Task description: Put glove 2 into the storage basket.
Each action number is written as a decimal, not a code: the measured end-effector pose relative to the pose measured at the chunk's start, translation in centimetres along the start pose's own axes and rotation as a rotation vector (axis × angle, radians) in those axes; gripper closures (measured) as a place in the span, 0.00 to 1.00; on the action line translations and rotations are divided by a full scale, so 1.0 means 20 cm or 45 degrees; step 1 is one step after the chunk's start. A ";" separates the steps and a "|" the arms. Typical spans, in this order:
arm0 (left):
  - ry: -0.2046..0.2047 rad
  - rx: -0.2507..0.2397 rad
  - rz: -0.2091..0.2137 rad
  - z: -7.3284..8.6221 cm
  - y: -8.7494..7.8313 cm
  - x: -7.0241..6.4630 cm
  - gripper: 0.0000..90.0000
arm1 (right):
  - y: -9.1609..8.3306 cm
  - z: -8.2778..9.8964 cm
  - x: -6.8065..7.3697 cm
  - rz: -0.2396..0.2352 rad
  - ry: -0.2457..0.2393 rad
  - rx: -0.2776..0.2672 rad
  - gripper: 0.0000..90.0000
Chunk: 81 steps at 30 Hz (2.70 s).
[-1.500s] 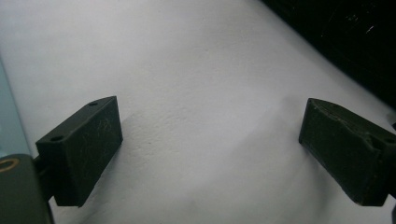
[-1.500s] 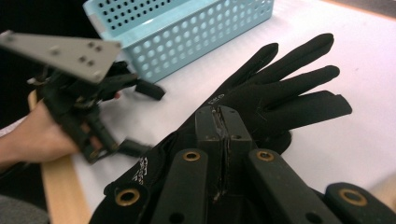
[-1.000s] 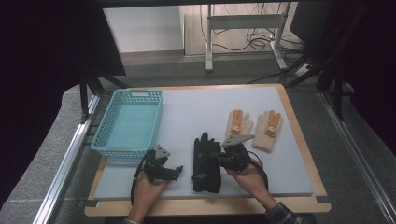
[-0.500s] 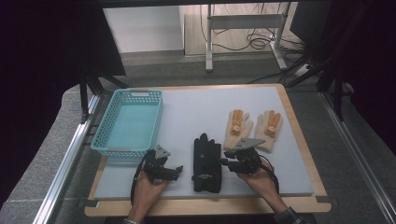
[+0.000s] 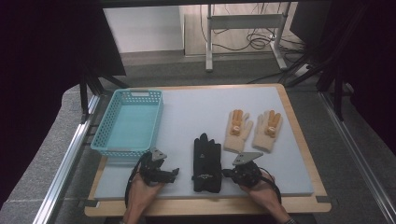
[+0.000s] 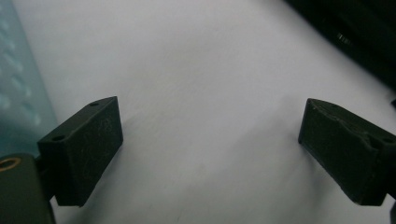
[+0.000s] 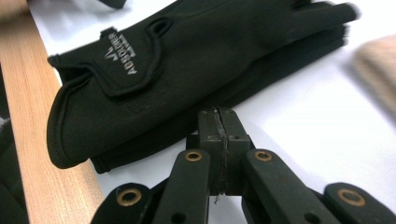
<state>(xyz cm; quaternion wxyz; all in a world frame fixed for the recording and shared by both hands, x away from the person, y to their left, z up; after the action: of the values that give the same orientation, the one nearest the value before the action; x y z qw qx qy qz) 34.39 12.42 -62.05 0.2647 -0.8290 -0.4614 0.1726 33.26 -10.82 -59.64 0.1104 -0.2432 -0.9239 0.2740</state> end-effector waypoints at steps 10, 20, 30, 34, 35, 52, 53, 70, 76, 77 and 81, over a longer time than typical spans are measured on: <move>0.013 0.003 0.023 0.05 -0.04 0.07 0.00 | 0.13 -0.04 0.14 -0.076 -0.029 -0.010 0.98; 0.051 -0.011 0.078 0.06 -0.06 0.09 0.03 | 0.26 -0.11 0.23 -0.112 -0.062 -0.028 0.98; 0.047 -0.019 0.083 0.07 -0.06 0.09 0.03 | 0.08 -0.10 0.02 0.043 -0.036 -0.062 0.86; 0.048 -0.019 0.083 0.07 -0.06 0.09 0.03 | -0.02 -0.06 -0.13 0.150 0.018 -0.084 0.73; 0.048 -0.019 0.083 0.07 -0.06 0.09 0.03 | -0.05 -0.05 -0.16 0.176 0.024 -0.085 0.70; 0.046 -0.019 0.084 0.07 -0.06 0.09 0.03 | -0.20 0.11 -0.44 0.391 0.084 -0.043 0.38; 0.046 -0.020 0.084 0.07 -0.06 0.09 0.03 | -0.20 0.11 -0.43 0.387 0.084 -0.043 0.37; 0.023 -0.029 0.086 0.06 -0.07 0.09 0.05 | -0.19 0.11 -0.44 0.396 0.089 -0.039 0.31; 0.000 -0.023 0.105 0.05 -0.09 0.08 0.07 | -0.20 0.11 -0.44 0.397 0.090 -0.039 0.30; -0.004 -0.027 0.111 0.05 -0.10 0.07 0.07 | -0.20 0.11 -0.44 0.396 0.090 -0.039 0.30; -0.011 -0.035 0.135 0.02 -0.13 0.04 0.07 | -0.20 0.11 -0.44 0.396 0.091 -0.039 0.30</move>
<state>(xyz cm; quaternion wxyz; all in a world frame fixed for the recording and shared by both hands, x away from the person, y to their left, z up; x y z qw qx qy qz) 32.83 14.35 -60.89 0.2418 -0.8550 -0.4205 0.1836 38.48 -19.16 -59.94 0.0959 -0.3946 -0.8747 0.2647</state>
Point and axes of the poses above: each handheld gripper's, and its own axes: y roughly forward along the jaws, z roughly out of its underside, x roughly to its left, the point moved 10 cm from there along y, roughly forward along the jaws, and after that the axes turned 10 degrees about -x, right-handed, at the moved point
